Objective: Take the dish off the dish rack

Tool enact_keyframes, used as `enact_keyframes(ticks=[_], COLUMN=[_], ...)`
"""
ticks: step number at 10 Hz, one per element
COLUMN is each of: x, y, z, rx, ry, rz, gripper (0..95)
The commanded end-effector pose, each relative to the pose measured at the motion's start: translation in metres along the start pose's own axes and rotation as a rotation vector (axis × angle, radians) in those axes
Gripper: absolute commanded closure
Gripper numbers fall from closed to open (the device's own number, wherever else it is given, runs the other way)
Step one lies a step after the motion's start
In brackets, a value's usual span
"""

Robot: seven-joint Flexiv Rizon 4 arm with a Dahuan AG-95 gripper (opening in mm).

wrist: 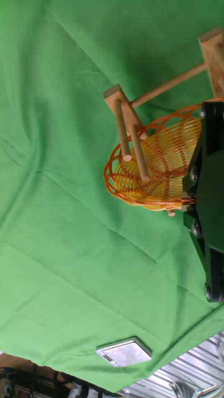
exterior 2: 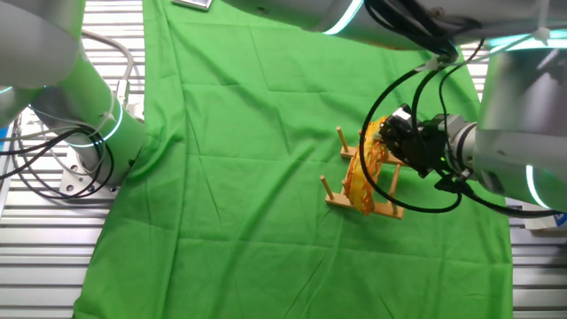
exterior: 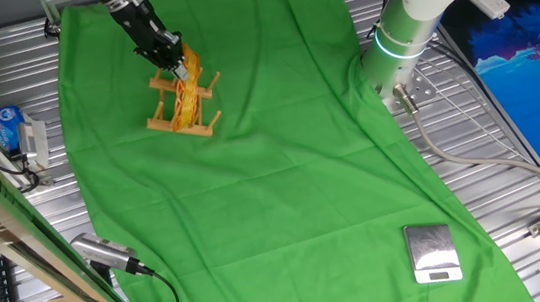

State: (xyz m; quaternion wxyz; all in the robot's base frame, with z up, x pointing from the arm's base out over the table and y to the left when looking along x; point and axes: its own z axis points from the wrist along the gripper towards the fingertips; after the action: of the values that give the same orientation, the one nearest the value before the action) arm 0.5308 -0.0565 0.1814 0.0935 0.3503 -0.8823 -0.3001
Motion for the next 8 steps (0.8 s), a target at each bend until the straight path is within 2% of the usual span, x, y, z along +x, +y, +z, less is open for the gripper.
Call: enact_keyframes(ticks=[1,5,8], x=[-0.001,0.005,0.003], y=[-0.001,0.005,0.015], z=[-0.001,0.006,0.0], rx=[-0.002,0.001,-0.004], ry=[0.002,0.002,0.001], rz=[-0.004,0.002,0.016], gripper=[95.0,95.0,95.0])
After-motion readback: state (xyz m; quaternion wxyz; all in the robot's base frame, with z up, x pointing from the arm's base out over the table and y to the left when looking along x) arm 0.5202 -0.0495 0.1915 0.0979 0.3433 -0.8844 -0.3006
